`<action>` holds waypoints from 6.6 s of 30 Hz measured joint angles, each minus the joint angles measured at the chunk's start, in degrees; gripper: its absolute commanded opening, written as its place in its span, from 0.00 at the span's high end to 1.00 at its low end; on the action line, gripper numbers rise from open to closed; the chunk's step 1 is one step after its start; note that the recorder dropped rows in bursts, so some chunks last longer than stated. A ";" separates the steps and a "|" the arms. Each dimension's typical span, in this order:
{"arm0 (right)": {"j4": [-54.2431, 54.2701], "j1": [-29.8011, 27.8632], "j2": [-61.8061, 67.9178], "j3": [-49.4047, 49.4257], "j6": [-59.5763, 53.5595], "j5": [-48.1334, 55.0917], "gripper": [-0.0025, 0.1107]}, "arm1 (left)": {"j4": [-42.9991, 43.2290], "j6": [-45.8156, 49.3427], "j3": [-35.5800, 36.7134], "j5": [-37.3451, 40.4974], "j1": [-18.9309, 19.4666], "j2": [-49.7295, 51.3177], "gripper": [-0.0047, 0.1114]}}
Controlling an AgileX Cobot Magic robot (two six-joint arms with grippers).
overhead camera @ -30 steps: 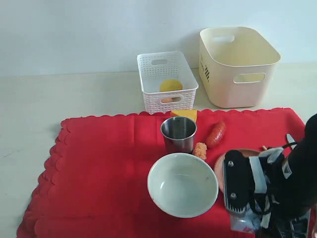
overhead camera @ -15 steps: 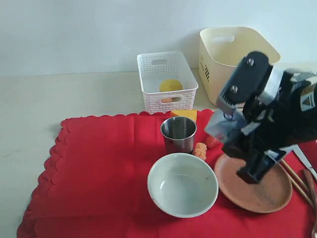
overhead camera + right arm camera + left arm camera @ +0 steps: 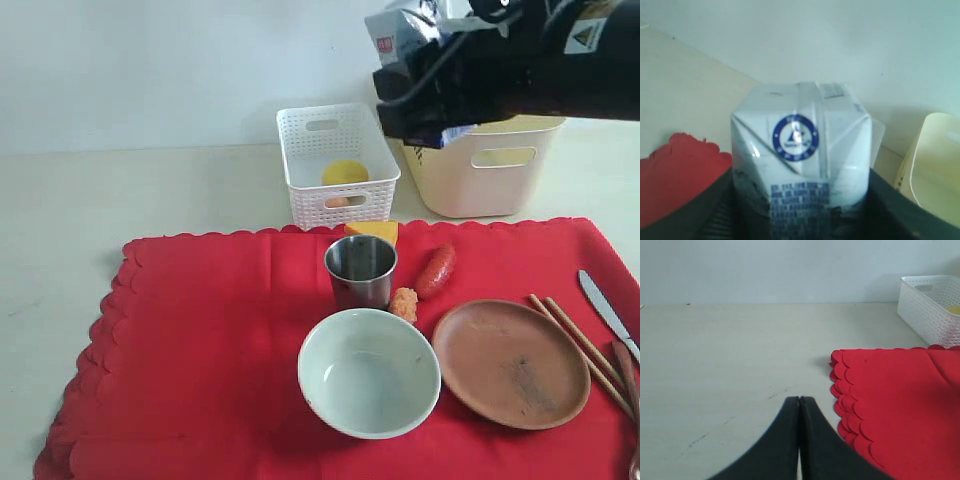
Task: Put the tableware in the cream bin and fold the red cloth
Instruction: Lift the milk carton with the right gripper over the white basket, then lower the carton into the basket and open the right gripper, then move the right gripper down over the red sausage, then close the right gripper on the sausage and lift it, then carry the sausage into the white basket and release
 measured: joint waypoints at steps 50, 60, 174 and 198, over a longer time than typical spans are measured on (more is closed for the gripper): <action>0.10 -8.60 58.16 -44.63 3.31 0.05 0.87 | 0.00 0.00 0.00 -0.10 0.00 0.00 0.96; 0.10 -8.60 57.33 -44.99 0.51 1.50 0.26 | 0.00 0.00 0.00 -0.10 0.00 0.00 0.96; 2.94 -13.55 32.76 -27.59 21.12 35.50 0.98 | 0.00 0.00 0.00 -0.14 0.00 0.00 0.96; 53.99 -13.55 40.84 -37.57 -50.20 19.23 0.98 | 0.00 0.00 0.00 -0.14 0.00 0.00 0.96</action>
